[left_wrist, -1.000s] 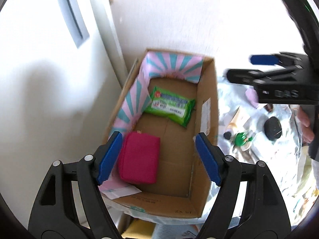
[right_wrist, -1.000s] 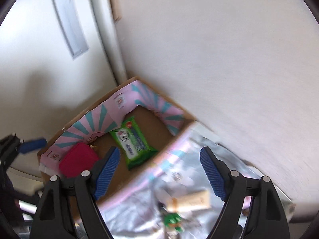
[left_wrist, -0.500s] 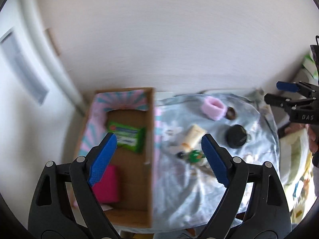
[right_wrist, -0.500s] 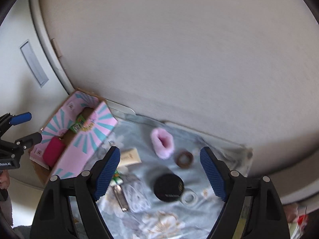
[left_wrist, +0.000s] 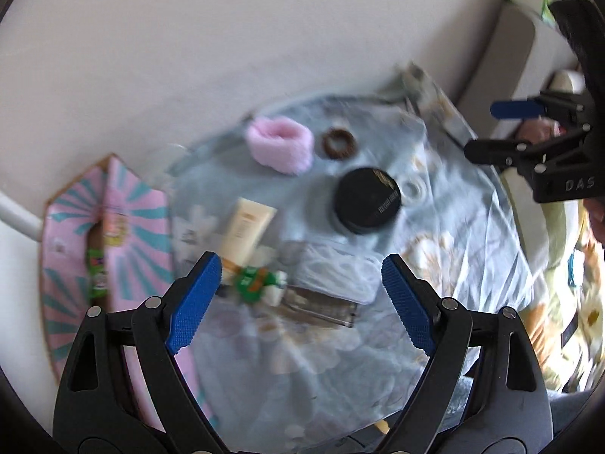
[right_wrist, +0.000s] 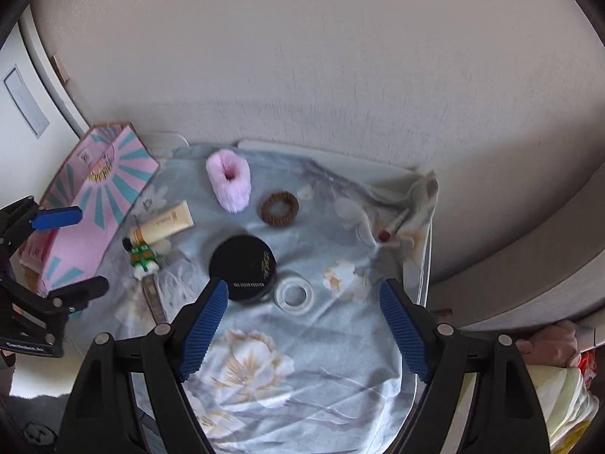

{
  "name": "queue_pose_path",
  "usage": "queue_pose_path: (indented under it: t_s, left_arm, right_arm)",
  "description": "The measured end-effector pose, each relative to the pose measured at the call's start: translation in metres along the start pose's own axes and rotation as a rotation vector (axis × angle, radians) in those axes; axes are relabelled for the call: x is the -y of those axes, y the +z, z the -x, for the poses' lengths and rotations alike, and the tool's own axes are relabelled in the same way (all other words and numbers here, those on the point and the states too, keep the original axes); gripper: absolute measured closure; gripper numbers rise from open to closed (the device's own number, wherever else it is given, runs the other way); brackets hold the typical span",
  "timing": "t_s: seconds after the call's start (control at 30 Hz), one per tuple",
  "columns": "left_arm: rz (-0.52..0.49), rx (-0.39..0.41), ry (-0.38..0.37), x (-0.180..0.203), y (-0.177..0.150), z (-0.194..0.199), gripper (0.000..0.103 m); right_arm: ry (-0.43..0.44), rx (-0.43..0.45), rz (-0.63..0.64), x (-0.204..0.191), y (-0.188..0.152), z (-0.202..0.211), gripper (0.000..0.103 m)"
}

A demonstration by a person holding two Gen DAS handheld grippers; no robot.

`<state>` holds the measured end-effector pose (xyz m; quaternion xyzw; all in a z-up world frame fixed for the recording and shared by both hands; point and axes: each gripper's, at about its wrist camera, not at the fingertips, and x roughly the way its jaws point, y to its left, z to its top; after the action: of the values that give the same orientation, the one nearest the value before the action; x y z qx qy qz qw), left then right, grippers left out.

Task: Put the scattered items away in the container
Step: 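Move both tools back over the remaining items on the cloth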

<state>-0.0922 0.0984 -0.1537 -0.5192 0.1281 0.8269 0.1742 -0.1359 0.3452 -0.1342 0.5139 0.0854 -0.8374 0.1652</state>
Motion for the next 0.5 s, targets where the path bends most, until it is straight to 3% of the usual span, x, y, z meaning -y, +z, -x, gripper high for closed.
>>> queue_pose_path:
  t_s: [0.3,0.5]
  left_arm:
    - [-0.028,-0.031,-0.029,0.034,-0.016,-0.051,0.017]
    - [0.005,-0.056,0.001,0.037,-0.017,-0.067,0.017]
  right_arm:
    - [0.074,-0.042,0.095,0.008,-0.032,-0.043,0.023]
    - [0.105,-0.062,0.197,0.005,-0.043,-0.072,0.023]
